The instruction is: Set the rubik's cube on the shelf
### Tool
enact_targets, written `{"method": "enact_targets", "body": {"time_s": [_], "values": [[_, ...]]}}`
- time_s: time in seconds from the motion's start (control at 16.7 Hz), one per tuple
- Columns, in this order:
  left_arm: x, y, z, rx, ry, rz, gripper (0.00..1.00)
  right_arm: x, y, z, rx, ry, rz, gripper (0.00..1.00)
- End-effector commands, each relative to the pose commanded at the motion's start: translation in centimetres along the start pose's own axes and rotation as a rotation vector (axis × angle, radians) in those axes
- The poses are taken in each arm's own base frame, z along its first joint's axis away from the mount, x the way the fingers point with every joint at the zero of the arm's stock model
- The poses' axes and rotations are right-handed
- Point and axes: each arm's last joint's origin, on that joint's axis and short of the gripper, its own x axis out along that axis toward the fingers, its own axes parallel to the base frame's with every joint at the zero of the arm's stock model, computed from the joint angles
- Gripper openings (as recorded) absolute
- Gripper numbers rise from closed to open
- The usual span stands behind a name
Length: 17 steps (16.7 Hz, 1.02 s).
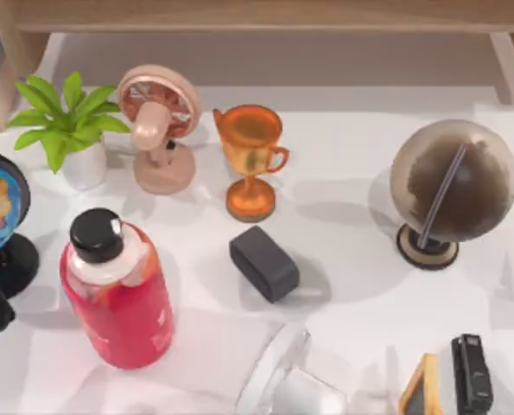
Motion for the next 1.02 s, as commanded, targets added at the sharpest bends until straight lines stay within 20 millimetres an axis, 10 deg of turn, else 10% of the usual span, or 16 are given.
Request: {"method": "enact_targets", "body": {"time_s": [0.3,0.6,1.02], "values": [[0.0,0.0,0.0,0.000,0.000,0.000,1.00,0.2,-0.2,1.2,-0.059,-0.017,-0.013,1.00],[0.0,0.0,0.0,0.000,0.000,0.000,1.00,2.2,-1.2,6.8,-0.330,-0.086,-0.072,1.00],[0.0,0.0,0.0,0.000,0.000,0.000,1.00,14.0,-5.2,11.5,-0.838,-0.087,-0.069,1.00]]}}
